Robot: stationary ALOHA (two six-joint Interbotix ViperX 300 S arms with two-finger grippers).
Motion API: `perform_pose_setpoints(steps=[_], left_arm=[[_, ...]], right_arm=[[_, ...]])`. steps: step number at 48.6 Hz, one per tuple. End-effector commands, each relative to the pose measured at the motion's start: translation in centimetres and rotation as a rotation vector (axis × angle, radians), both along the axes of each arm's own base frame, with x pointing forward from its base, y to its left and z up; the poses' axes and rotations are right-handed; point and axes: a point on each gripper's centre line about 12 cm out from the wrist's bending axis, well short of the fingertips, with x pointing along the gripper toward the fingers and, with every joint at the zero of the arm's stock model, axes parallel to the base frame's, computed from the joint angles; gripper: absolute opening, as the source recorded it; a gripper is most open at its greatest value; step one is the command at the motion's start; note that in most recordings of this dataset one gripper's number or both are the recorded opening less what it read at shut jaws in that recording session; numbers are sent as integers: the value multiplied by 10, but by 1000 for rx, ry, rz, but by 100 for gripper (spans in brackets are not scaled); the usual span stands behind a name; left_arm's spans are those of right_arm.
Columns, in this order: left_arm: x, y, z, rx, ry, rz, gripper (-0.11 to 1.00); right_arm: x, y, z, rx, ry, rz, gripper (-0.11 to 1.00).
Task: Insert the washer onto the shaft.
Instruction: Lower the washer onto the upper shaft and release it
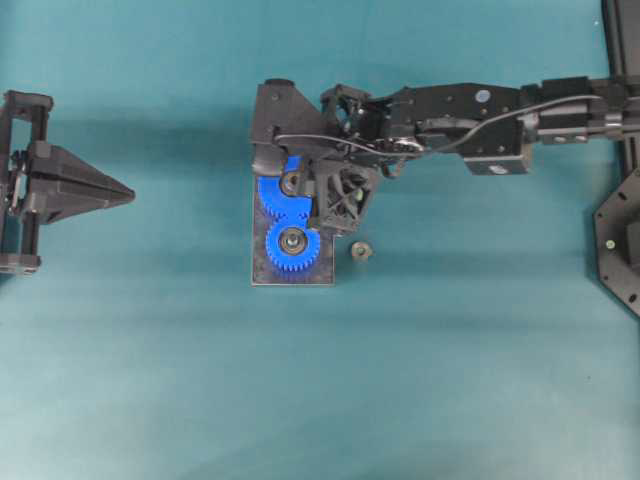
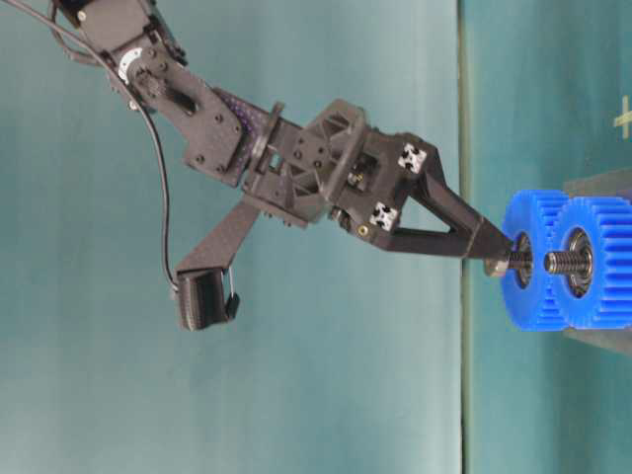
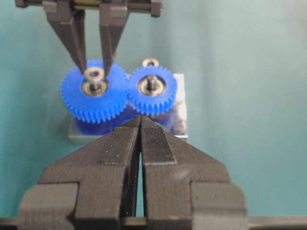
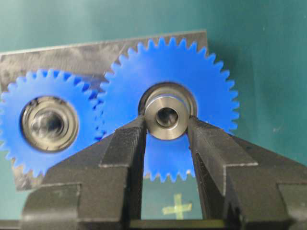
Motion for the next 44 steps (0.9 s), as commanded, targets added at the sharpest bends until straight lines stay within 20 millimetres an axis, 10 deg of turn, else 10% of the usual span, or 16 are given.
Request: perform_pose_setpoints(steps=[1, 44], left_arm=[[1, 0, 7, 0, -26, 2, 0], [-2, 0, 5, -1, -25, 2, 0]], right_arm=[[7, 0, 14, -10, -42, 8, 33], [7, -4, 14, -4, -32, -9, 33]])
